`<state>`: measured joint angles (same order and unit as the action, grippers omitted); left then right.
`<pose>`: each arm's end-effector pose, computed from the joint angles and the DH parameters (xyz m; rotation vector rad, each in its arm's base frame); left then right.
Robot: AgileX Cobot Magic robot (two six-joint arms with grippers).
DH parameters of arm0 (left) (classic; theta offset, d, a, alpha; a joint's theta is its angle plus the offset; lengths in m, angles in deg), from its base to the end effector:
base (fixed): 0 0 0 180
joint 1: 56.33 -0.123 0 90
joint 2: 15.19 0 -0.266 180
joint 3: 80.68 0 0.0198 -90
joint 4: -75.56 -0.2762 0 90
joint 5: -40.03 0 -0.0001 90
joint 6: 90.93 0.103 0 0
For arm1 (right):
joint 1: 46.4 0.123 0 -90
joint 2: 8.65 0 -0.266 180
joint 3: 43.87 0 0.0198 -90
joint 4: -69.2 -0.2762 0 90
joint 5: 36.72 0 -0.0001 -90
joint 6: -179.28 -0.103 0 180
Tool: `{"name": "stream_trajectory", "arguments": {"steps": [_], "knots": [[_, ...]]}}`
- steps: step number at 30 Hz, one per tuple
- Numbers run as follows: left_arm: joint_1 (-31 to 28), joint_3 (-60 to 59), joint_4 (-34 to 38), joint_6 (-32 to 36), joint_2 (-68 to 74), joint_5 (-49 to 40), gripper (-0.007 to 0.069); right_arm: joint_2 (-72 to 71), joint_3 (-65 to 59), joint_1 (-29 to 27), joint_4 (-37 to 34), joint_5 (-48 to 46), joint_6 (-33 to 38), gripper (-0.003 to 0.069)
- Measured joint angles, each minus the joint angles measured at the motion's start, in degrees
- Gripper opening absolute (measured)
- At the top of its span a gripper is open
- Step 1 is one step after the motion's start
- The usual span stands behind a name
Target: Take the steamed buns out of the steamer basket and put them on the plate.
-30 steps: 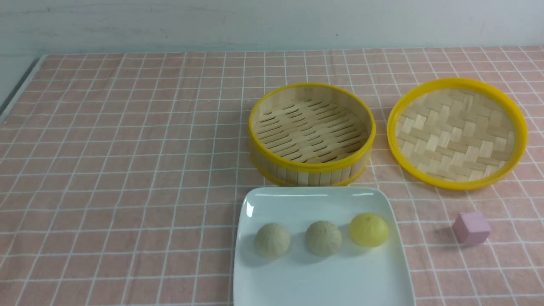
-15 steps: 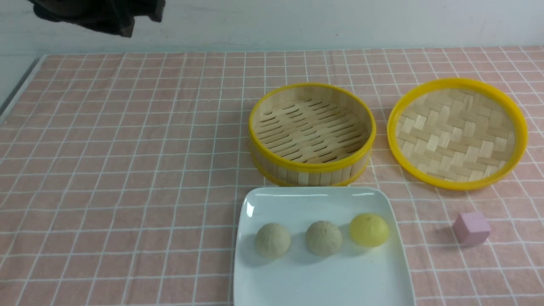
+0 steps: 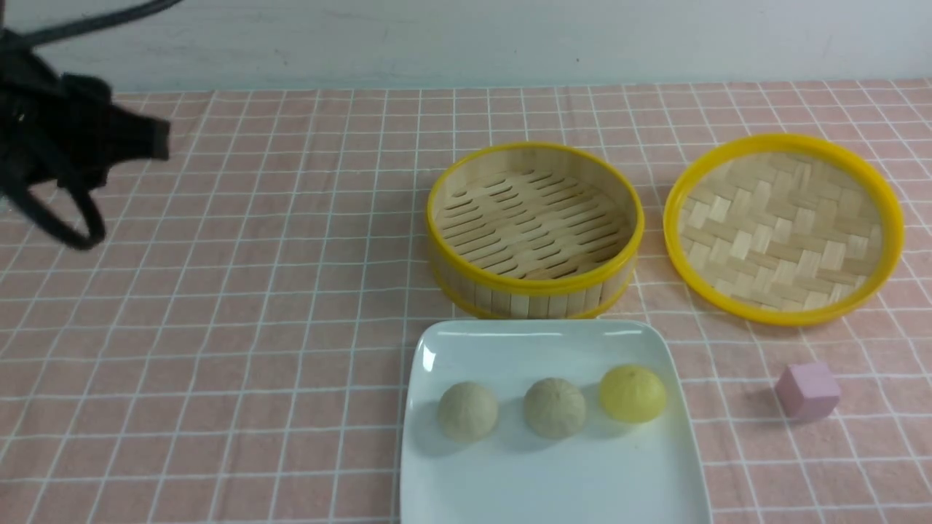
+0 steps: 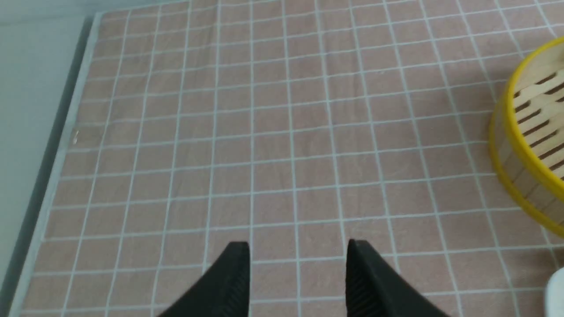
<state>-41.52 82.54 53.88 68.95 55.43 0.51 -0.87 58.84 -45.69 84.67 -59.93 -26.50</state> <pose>0.2661 -0.0453 0.3489 0.0871 2.1593 0.0790 0.1077 -0.0095 0.1715 0.2484 1.8587 0.0480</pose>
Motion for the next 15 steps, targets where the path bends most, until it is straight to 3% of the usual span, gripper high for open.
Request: {"name": "stream_trajectory", "arguments": {"steps": [9,15], "knots": [[-14.7,-36.2,3.4,-1.8,-22.6,23.3,0.0326,0.0,0.0,0.0,0.0,0.0,0.0,0.0239],[-18.5,-48.9,3.7,-5.9,-38.1,28.5,0.0326,0.0,0.0,0.0,0.0,0.0,0.0,0.0239]]}}
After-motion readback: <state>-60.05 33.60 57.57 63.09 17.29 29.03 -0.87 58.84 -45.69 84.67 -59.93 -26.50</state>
